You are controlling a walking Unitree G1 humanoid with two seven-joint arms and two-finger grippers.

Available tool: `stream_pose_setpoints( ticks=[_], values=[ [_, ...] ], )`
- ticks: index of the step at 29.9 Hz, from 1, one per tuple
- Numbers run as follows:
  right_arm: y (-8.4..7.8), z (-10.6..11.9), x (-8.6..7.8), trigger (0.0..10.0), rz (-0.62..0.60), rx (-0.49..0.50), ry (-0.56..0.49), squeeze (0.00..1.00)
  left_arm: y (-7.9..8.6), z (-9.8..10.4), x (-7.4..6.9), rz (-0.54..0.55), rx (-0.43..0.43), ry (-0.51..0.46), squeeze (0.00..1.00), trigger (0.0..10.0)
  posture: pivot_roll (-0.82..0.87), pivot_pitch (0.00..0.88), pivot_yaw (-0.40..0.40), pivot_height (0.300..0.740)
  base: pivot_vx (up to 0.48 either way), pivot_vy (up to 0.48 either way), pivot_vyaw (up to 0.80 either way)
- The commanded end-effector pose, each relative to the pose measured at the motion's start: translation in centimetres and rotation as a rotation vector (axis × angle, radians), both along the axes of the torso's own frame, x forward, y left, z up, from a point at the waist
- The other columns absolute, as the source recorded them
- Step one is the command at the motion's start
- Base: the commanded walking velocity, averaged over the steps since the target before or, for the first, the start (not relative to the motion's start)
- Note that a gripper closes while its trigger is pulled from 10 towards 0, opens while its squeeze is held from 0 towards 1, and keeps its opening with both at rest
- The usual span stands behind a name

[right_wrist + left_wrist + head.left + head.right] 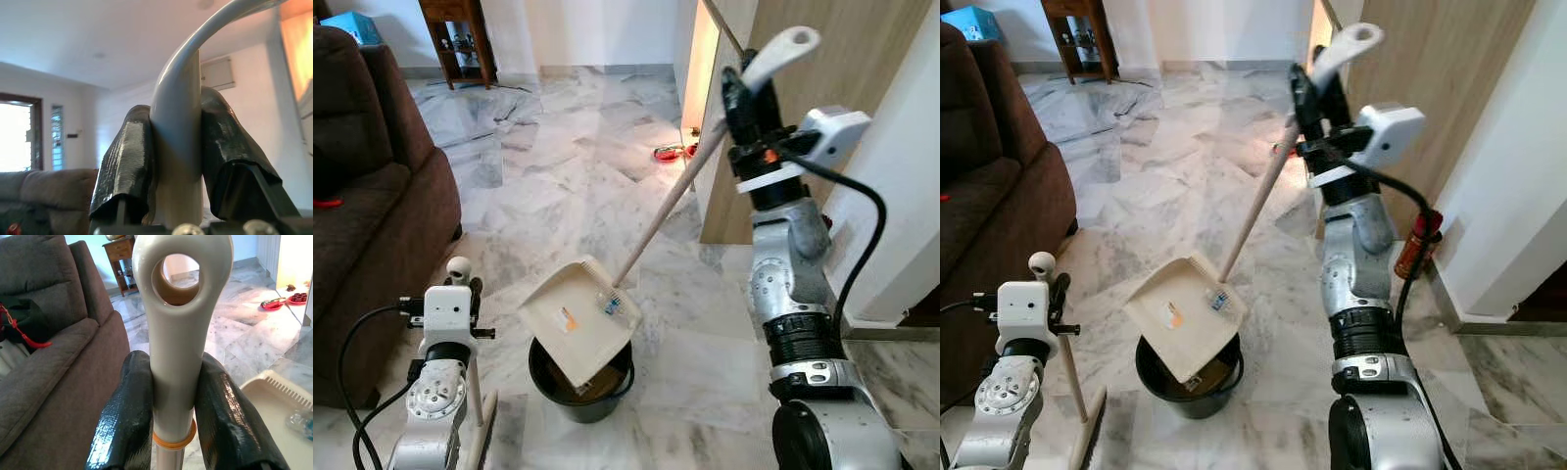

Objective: Sweep floor

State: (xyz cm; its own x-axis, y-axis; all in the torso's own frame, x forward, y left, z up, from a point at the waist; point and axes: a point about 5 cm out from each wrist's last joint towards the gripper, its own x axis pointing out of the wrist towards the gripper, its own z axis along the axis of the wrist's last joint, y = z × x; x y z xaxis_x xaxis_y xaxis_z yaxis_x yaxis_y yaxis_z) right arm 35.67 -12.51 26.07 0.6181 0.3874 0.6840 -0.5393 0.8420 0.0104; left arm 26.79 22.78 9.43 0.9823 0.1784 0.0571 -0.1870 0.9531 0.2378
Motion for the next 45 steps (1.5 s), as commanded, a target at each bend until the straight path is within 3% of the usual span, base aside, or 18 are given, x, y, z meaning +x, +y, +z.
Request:
stream_pose_setpoints(
  ticks=[1,7,45],
  values=[
    [0.51,2.32,-0.99,10.0,0.014,0.004,-0.141,0.00,-0.13,1.34,0.24,-0.013,0.015,-0.047,0.00,10.0,0.05,0.000,0.032,0.740,0.000,0.000,0.00],
    [1.43,2.30,-1.49,10.0,0.047,-0.041,-0.179,0.00,-0.23,1.43,0.30,-0.020,0.013,-0.044,0.00,10.0,0.05,0.000,0.034,0.740,0.000,0.000,0.00],
    [1.44,2.37,-1.54,10.0,0.042,-0.039,-0.186,0.00,-0.26,1.46,0.33,-0.022,0.014,-0.044,0.00,10.0,0.05,0.000,0.034,0.740,0.000,0.000,0.00]
  ],
)
